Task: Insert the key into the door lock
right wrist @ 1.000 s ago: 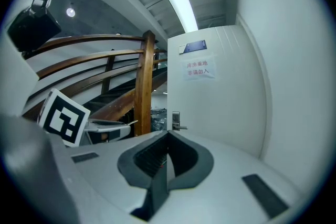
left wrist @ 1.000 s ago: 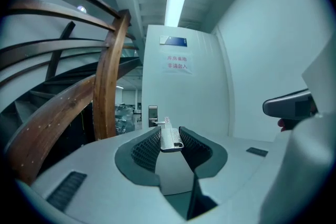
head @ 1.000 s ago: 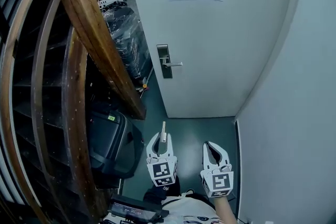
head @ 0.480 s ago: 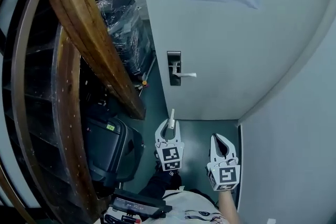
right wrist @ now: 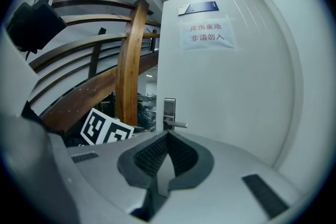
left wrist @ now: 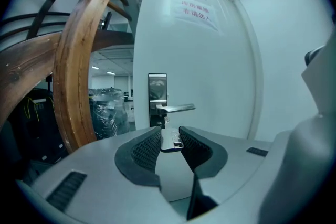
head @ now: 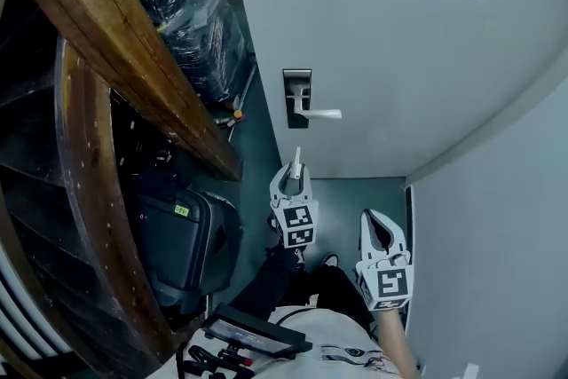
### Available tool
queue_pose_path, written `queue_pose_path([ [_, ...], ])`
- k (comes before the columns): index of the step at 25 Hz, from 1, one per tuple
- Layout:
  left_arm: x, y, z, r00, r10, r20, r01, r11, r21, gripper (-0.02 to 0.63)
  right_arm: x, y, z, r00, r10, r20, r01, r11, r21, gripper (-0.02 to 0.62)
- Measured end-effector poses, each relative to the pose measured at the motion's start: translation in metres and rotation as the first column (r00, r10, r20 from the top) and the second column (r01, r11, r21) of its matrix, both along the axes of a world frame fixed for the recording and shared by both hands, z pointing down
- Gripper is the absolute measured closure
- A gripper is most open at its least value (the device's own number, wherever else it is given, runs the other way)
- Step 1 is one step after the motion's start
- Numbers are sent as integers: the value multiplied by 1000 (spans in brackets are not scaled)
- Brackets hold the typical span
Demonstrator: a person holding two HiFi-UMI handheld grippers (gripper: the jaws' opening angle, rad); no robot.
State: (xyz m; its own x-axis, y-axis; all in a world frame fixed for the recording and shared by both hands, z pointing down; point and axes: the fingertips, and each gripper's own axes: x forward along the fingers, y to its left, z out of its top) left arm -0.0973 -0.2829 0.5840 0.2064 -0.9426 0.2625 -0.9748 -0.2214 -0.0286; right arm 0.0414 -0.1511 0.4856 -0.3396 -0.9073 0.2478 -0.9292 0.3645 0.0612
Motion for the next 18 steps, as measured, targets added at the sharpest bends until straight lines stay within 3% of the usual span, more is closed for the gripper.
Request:
queue_pose_path([
  [6,6,-51,30,999,-34,1,34,999,29,489,12,-22,38,999,-34,-24,35,999,27,589],
  [18,4,-120,77,994,-110,-16,111,991,69,489,42,-60,102,1000,9,-24,-7,998,67,589],
])
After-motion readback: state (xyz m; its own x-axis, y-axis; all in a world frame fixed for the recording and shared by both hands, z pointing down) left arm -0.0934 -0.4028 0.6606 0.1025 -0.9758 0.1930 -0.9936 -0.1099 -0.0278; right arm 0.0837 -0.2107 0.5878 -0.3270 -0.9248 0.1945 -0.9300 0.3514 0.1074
